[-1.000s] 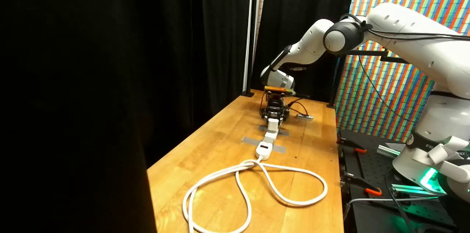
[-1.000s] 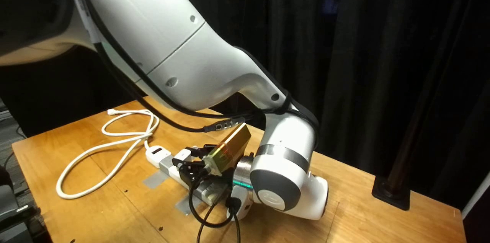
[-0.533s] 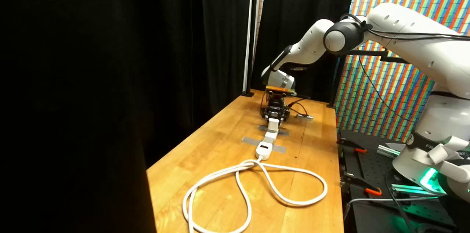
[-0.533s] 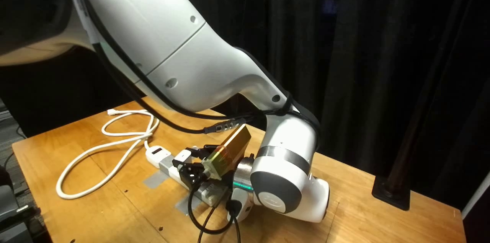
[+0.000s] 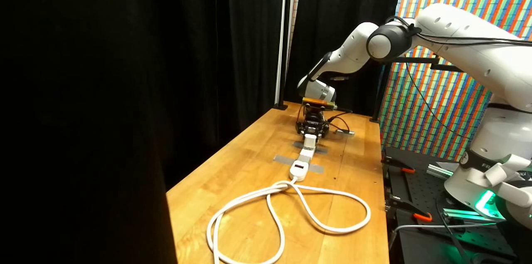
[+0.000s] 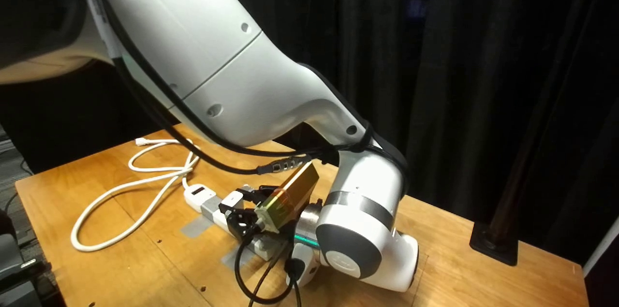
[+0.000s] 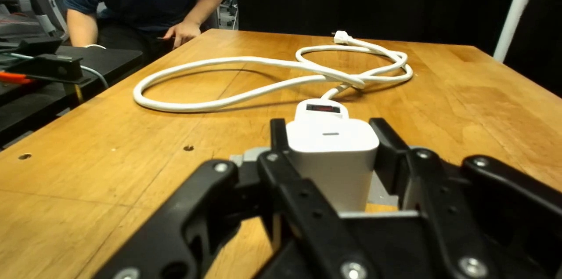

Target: Plug the charger head into the extension cord

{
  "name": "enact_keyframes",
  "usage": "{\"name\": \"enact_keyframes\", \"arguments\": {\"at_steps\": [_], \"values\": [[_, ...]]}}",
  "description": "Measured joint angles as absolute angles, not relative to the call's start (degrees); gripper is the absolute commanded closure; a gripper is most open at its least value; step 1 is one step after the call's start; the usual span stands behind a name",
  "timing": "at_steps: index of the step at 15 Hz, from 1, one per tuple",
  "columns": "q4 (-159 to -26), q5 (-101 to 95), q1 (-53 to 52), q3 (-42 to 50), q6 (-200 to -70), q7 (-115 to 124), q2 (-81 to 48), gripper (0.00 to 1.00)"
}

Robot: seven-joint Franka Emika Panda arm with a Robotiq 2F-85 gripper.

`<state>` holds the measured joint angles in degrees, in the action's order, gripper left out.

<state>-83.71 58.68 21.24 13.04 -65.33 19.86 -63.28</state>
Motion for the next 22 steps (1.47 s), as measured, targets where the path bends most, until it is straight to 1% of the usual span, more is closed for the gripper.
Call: {"name": "enact_keyframes", "arguments": {"at_steps": [3, 4, 5, 7, 8, 9, 13, 15, 18, 22], "values": [[-84.34, 59.56, 21.42, 13.14, -65.33, 19.92, -63.28, 0.77], [-84.57, 59.89, 21.48, 13.2, -65.33, 19.94, -63.28, 0.27], [-84.78, 60.19, 21.56, 13.21, -65.33, 20.04, -63.28, 0.27], [-85.31, 60.43, 21.61, 13.21, -65.55, 20.18, -63.32, 0.13], [-85.41, 60.43, 21.57, 13.22, -65.58, 20.32, -63.29, 0.04], [-85.45, 60.43, 21.55, 13.22, -65.58, 20.36, -63.27, 0.0], [-86.79, 60.15, 21.18, 13.36, -65.57, 19.74, -62.12, 0.0], [-88.68, 59.16, 20.5, 13.99, -65.54, 18.47, -59.33, 0.0], [-93.23, 54.34, 17.7, 16.34, -66.2, 16.66, -51.35, 0.0], [-100.19, 47.03, 11.82, 19.07, -71.49, 17.8, -38.67, 0.0]]}}
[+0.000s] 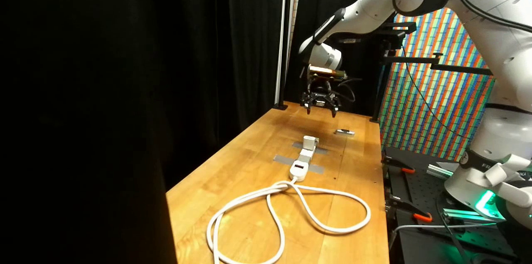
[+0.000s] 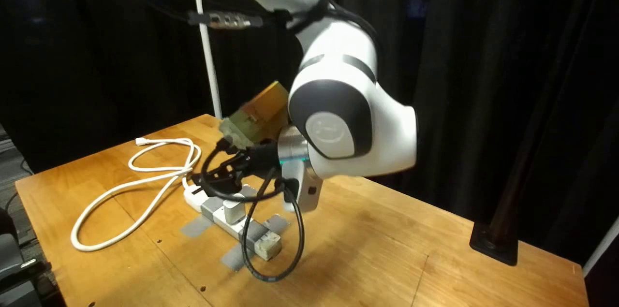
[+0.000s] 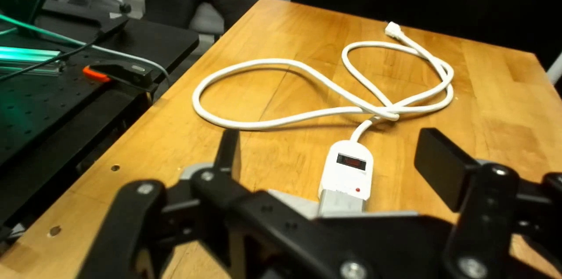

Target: Plug the charger head into the extension cord

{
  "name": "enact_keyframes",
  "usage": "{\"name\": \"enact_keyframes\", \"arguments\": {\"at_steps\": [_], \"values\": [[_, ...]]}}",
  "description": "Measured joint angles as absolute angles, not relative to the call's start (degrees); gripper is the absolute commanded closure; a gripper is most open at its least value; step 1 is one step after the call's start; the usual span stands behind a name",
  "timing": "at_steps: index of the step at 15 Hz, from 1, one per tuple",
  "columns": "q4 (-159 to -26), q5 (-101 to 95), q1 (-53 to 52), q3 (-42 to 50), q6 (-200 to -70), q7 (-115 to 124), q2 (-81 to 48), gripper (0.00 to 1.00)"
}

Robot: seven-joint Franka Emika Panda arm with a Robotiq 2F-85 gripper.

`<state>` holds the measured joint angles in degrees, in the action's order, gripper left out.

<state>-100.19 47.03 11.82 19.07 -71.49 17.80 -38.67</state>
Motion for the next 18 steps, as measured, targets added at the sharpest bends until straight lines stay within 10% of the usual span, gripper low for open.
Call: {"name": "enact_keyframes", "arguments": {"at_steps": [18], "values": [[-129.89, 17.2, -0.87, 5.19, -120.13, 23.78, -3.82, 0.0]]}}
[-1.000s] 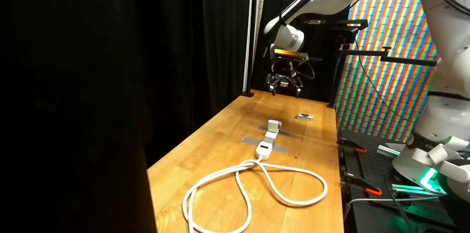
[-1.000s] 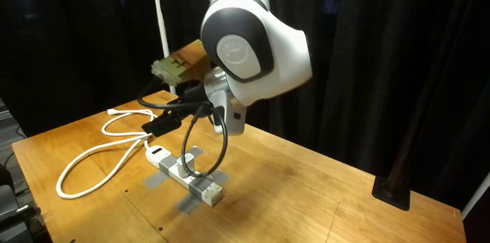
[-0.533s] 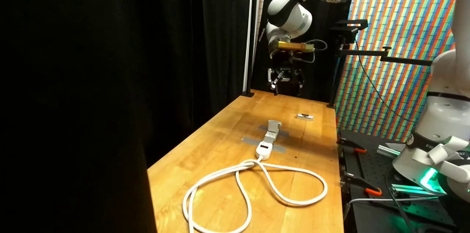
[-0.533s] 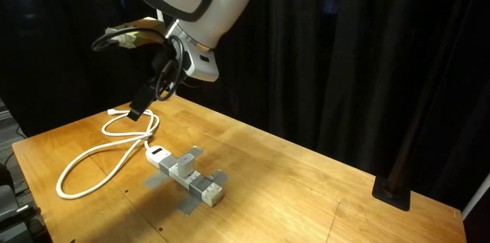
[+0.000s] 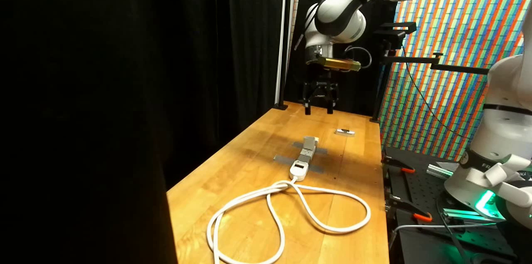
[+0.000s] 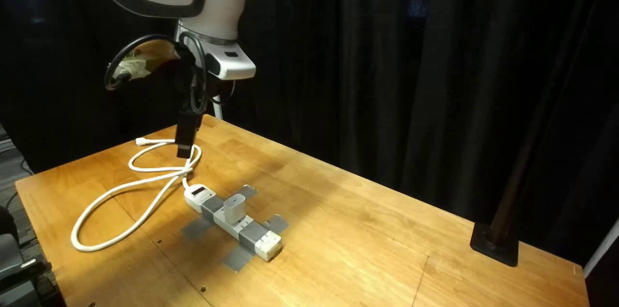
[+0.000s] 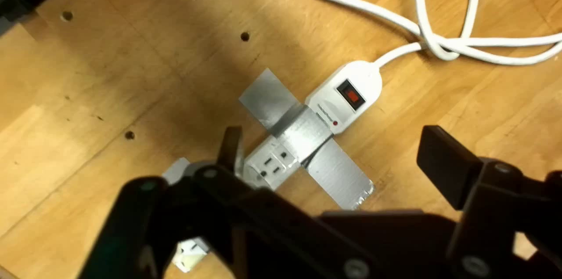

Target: Plug the charger head into the extension cord

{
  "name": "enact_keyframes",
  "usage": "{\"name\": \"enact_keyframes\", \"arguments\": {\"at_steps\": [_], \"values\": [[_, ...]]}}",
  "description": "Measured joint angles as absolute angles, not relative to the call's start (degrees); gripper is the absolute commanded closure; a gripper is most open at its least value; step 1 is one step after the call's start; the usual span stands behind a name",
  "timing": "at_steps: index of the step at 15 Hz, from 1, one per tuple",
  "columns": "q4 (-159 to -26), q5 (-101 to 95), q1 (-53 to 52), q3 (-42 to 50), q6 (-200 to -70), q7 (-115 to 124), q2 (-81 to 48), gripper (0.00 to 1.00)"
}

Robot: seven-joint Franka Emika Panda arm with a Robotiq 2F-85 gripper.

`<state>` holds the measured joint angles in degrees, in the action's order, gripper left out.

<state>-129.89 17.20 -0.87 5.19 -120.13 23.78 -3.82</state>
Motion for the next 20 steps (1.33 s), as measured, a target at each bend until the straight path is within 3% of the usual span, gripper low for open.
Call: {"name": "enact_keyframes", "arguments": {"at_steps": [4, 9, 10, 11, 19, 20], "values": [[-133.6, 17.21, -0.8, 4.13, -129.03, 18.59, -0.42, 0.0], [-134.8, 17.21, -0.27, 4.13, -128.71, 17.99, 1.83, 0.0], [-134.8, 17.21, -0.27, 4.13, -128.71, 17.99, 1.72, 0.25], [-134.83, 17.08, -0.26, 4.09, -128.58, 17.88, 1.53, 0.26], [-134.99, 3.63, 0.47, 4.08, -133.45, 26.15, -1.33, 0.89], [-135.0, 1.57, 0.54, 4.09, -135.48, 27.99, -2.17, 0.93]]}}
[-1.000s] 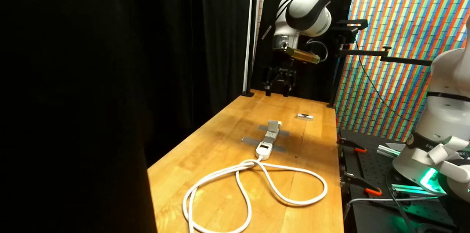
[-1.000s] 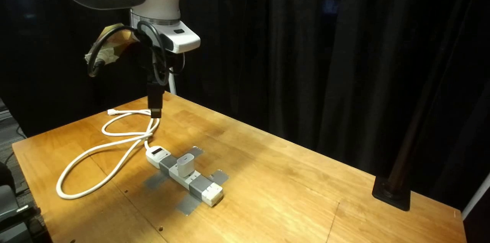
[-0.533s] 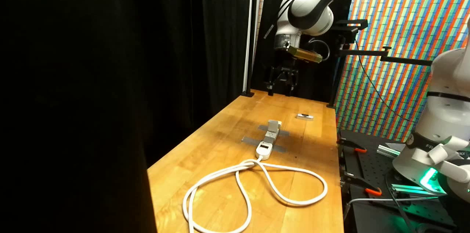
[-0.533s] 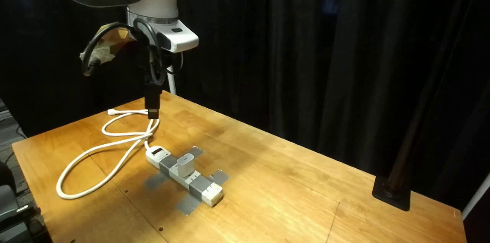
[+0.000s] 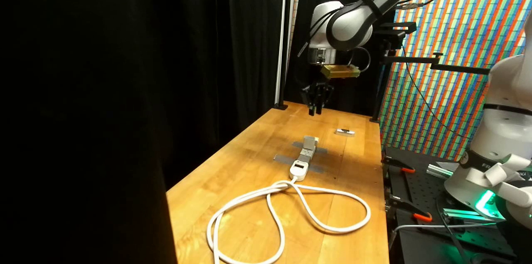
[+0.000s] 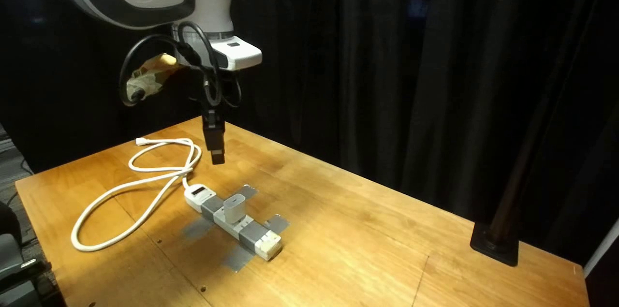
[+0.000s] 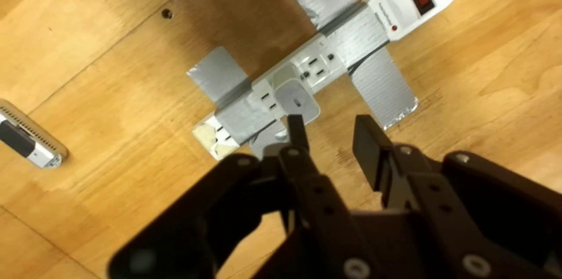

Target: Plug the charger head into the extension cord

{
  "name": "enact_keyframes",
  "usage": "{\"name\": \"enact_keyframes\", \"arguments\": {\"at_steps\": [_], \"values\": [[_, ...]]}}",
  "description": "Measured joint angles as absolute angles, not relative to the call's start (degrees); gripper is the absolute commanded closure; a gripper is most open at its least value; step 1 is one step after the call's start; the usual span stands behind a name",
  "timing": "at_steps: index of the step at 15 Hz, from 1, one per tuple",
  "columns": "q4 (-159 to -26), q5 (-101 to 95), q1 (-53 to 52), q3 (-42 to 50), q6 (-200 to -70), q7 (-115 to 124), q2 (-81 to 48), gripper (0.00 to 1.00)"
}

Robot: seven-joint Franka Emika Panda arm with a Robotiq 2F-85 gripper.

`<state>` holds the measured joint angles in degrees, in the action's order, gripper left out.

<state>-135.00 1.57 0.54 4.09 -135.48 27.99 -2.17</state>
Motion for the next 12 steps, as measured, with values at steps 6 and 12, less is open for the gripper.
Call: {"name": "enact_keyframes", "arguments": {"at_steps": [6, 12], "values": [[-134.9, -4.45, 0.58, 4.26, -142.29, 34.99, -8.14, 0.94], [-134.85, -4.47, 0.46, 4.67, -145.33, 36.61, -12.04, 0.94]]}}
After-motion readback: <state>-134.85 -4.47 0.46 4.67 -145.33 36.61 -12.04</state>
